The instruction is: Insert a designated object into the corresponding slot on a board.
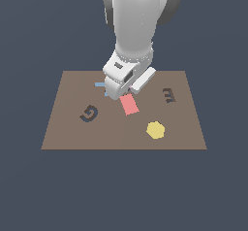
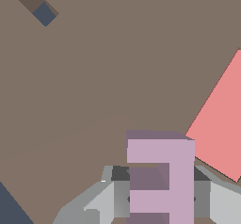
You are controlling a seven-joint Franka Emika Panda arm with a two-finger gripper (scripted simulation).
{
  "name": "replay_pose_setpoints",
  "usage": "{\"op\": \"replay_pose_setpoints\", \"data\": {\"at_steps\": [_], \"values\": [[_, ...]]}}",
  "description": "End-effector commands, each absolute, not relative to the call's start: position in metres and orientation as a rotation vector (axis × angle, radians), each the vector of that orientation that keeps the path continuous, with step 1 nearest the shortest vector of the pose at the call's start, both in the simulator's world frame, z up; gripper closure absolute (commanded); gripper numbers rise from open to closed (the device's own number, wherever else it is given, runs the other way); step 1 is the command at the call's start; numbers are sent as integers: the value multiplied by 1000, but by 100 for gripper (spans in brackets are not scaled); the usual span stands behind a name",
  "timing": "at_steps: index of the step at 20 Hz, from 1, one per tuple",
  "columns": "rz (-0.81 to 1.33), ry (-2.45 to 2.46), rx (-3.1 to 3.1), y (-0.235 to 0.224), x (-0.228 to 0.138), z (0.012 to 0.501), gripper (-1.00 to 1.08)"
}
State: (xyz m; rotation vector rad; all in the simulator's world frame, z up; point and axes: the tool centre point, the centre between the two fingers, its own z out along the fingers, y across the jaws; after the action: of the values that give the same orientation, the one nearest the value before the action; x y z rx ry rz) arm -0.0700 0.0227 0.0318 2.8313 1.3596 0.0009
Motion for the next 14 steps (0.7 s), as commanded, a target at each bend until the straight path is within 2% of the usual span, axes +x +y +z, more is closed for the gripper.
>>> {"op": "replay_pose_setpoints", "data": {"at_steps": [1,14], "values": [[2,1487,2766,23,-63,32,108],[3,2200,2239,43,-24,35,108]]}}
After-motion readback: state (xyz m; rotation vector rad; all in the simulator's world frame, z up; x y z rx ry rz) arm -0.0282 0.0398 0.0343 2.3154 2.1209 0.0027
